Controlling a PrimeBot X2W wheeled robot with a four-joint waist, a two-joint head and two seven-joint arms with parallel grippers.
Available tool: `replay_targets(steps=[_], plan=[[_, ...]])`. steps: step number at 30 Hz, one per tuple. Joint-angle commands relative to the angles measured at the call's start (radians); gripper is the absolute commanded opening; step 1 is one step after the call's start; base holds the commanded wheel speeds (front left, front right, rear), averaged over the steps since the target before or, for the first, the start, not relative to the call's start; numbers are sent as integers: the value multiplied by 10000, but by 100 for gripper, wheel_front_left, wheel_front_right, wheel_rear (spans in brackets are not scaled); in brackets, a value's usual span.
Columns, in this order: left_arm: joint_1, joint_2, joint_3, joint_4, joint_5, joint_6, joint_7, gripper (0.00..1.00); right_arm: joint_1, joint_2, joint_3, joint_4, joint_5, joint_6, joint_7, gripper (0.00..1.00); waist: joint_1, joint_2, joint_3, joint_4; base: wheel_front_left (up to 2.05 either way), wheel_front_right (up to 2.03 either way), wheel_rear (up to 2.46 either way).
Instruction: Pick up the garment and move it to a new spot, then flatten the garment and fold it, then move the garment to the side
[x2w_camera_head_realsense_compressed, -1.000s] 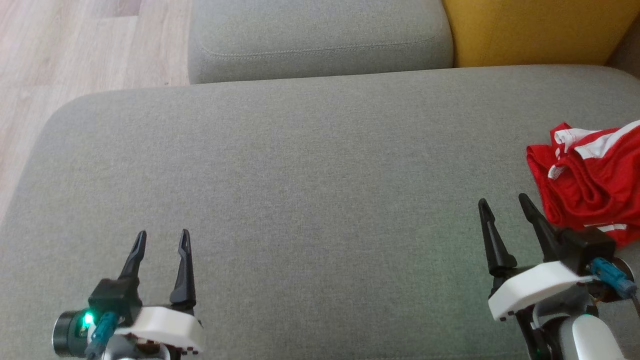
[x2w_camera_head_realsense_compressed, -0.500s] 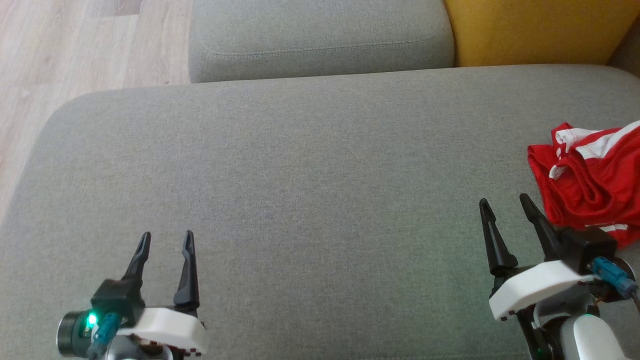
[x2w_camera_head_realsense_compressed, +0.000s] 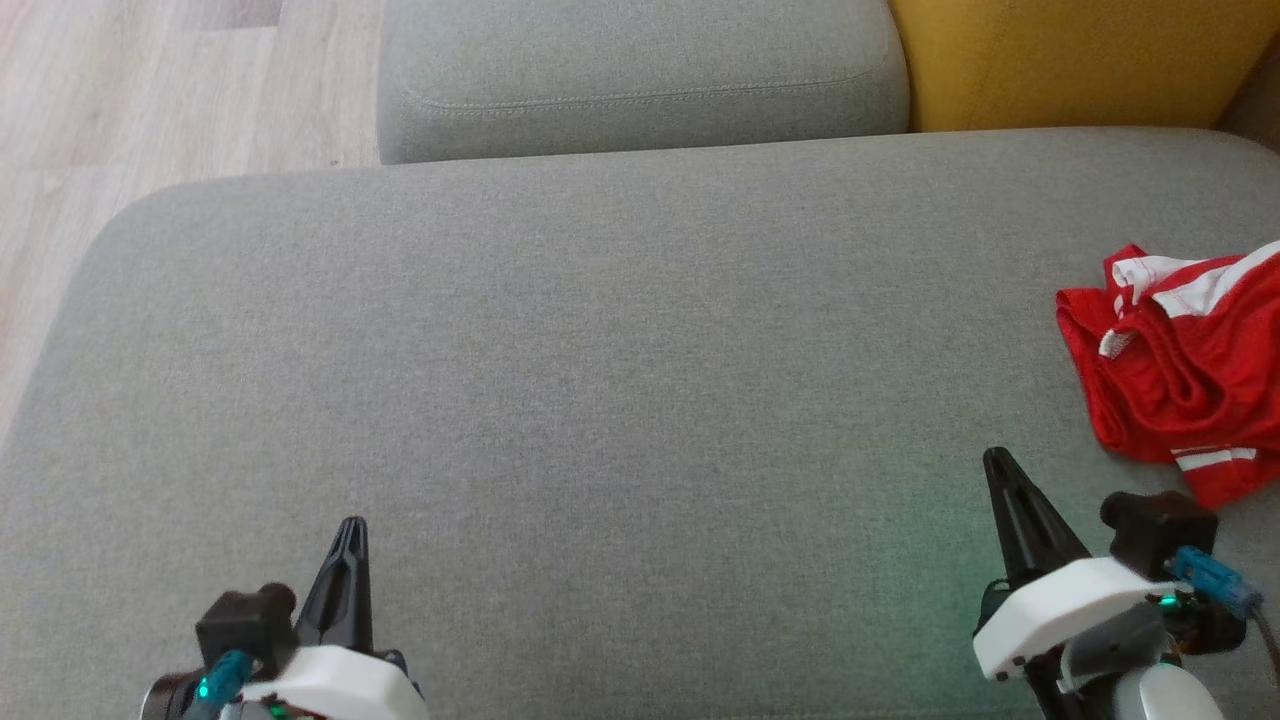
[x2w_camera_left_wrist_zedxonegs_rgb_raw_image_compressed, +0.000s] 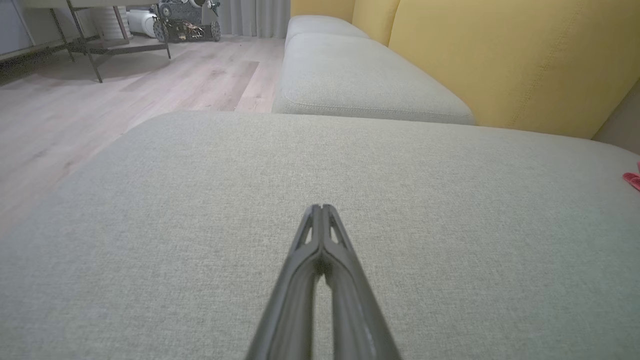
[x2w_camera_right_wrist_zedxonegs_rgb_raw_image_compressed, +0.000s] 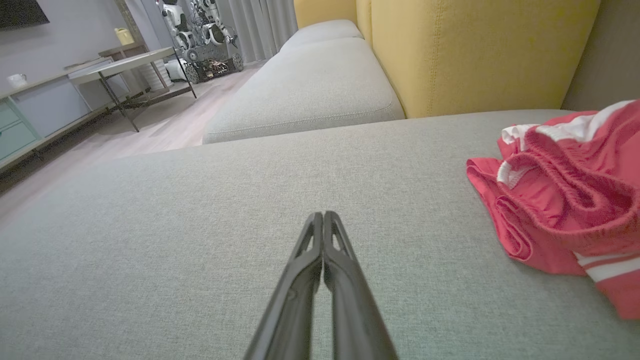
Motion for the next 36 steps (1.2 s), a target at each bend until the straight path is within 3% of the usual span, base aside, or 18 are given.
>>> replay_targets(steps=[1,36], plan=[[-394,63,179,-256,-346,-88,38,0,-392,-36,-47,-271,395,-1,-44,0,0,0,2,-1,0,0,0],[-1038,-228,1093,402,-4338,-1078,700,0,-809,-137,-307,349,4663,-3,-147,0,0,0,34,-7,0,0,0]])
